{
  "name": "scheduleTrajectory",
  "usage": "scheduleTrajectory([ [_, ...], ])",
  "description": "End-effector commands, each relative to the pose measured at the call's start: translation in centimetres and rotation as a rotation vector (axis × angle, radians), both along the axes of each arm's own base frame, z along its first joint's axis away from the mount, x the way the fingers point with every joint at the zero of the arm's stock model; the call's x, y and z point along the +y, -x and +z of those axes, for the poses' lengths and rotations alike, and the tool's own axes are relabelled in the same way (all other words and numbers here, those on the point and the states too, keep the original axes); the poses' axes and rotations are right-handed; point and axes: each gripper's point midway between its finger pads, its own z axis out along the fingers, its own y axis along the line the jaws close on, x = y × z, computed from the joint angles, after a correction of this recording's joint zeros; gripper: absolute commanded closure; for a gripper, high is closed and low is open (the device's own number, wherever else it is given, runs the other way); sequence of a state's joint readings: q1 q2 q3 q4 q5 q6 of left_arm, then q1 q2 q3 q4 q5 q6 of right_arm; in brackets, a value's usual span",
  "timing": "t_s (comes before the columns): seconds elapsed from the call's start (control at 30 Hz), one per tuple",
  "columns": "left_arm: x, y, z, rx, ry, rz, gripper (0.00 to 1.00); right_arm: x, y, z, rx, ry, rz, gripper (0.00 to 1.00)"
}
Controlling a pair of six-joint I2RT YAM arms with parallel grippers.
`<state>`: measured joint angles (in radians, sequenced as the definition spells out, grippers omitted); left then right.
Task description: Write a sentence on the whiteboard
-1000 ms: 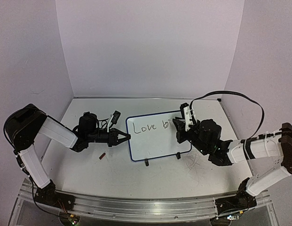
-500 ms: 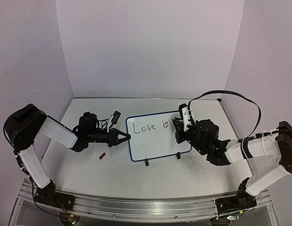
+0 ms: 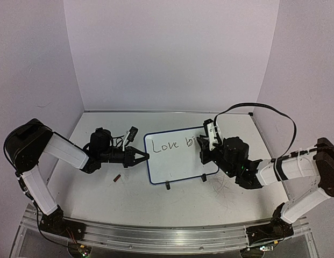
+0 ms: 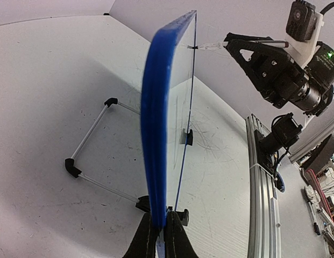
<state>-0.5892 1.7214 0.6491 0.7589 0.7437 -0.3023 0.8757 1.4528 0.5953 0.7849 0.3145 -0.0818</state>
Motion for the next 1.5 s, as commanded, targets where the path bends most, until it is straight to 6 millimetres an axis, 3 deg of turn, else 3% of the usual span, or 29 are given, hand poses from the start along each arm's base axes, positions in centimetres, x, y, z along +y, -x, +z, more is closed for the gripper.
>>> scheduleTrajectory([
  [0.0, 0.2, -1.3, 1.5, -0.076, -0.005, 0.04, 1.0, -0.4, -0.5, 0.5, 0.001, -0.023, -0.039, 1.0],
  [0.5, 0.2, -1.3, 1.7, -0.086, -0.005, 0.038, 1.0, -0.8, 0.2, -1.9, 0.075, -0.011, -0.026, 1.0],
  [1.07, 0.3, -1.2, 1.8, -0.092, -0.007, 0.039, 1.0, -0.6, 0.8, -2.7, 0.113, -0.039, -0.02, 1.0],
  [1.2, 0.3, -1.3, 1.7, -0.09, -0.008, 0.039, 1.0, -0.5, 0.9, -1.8, 0.096, -0.054, -0.013, 1.0],
  [1.37, 0.3, -1.2, 1.8, -0.091, -0.008, 0.038, 1.0, -0.6, 1.5, 1.8, 0.029, -0.125, 0.024, 1.0],
  [1.47, 0.3, -1.3, 1.9, -0.092, -0.007, 0.04, 1.0, -1.0, 1.3, 2.6, 0.008, -0.127, 0.02, 1.0],
])
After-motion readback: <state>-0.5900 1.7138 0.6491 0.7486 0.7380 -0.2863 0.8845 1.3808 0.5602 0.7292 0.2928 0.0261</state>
